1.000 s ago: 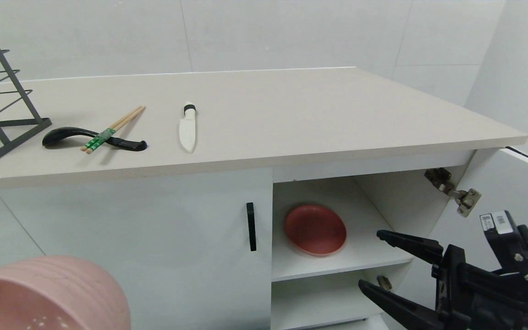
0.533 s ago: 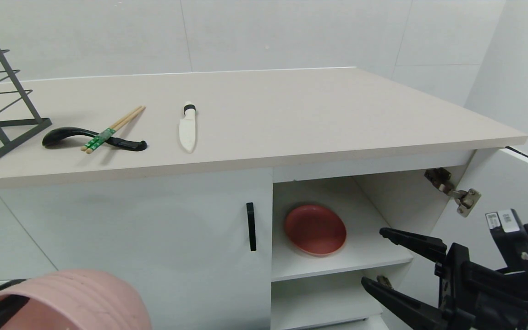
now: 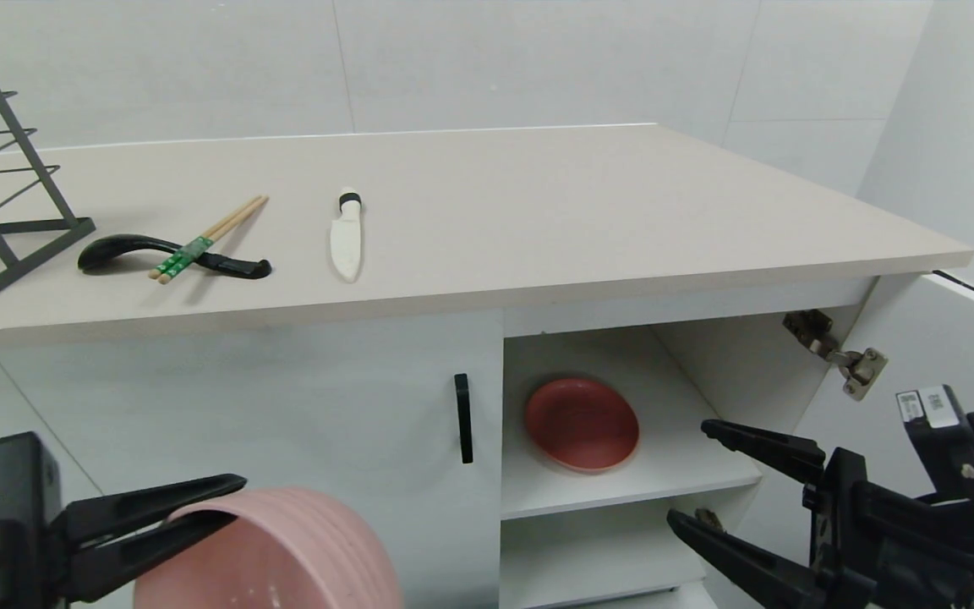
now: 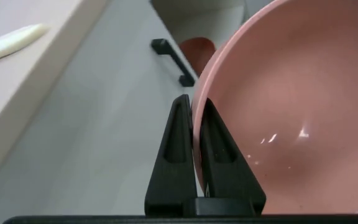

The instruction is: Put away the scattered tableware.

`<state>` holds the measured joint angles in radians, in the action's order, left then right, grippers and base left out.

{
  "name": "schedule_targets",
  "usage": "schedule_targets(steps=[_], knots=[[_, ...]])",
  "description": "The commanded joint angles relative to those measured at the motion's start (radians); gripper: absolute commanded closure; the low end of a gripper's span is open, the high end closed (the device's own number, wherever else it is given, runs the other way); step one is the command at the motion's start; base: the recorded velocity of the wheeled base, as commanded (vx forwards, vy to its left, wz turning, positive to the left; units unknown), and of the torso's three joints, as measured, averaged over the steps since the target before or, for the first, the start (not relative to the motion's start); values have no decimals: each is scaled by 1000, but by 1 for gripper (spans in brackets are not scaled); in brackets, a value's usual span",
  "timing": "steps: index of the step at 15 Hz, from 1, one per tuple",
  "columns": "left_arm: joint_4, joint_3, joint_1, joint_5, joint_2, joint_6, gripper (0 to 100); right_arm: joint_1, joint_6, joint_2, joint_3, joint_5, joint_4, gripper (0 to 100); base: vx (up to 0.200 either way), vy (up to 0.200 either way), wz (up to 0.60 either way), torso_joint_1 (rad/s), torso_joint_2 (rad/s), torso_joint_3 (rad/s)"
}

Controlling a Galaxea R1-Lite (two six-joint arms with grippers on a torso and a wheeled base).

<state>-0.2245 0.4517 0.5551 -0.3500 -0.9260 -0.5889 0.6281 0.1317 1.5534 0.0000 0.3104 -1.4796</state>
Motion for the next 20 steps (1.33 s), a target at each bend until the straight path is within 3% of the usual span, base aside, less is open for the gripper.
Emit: schedule_targets(steps=[1, 4, 8, 10, 13, 15, 20], knots=[[-3, 71, 190, 128, -202, 4, 100, -11, 0, 2, 0, -1, -1, 0, 0, 0, 0, 0, 0, 0], [-12, 85, 239, 175, -306, 6, 100, -62, -1, 2, 0, -1, -1, 0, 0, 0, 0, 0, 0, 0], [-69, 85, 310, 221, -421, 26, 100, -64, -1, 2, 0, -1, -4, 0, 0, 0, 0, 0, 0, 0], [-138, 84, 368, 336, -548, 81, 100, -64, -3, 2, 0, -1, -2, 0, 0, 0, 0, 0, 0, 0], [-312, 90, 509, 488, -737, 233, 100, -73, -3, 2, 0, -1, -2, 0, 0, 0, 0, 0, 0, 0], [-400, 107, 557, 560, -823, 282, 100, -88, -15, 4, 0, -1, -1, 0, 0, 0, 0, 0, 0, 0], [-412, 205, 568, 677, -895, 291, 100, -130, -37, 1, 0, -40, 13, 0, 0, 0, 0, 0, 0, 0]])
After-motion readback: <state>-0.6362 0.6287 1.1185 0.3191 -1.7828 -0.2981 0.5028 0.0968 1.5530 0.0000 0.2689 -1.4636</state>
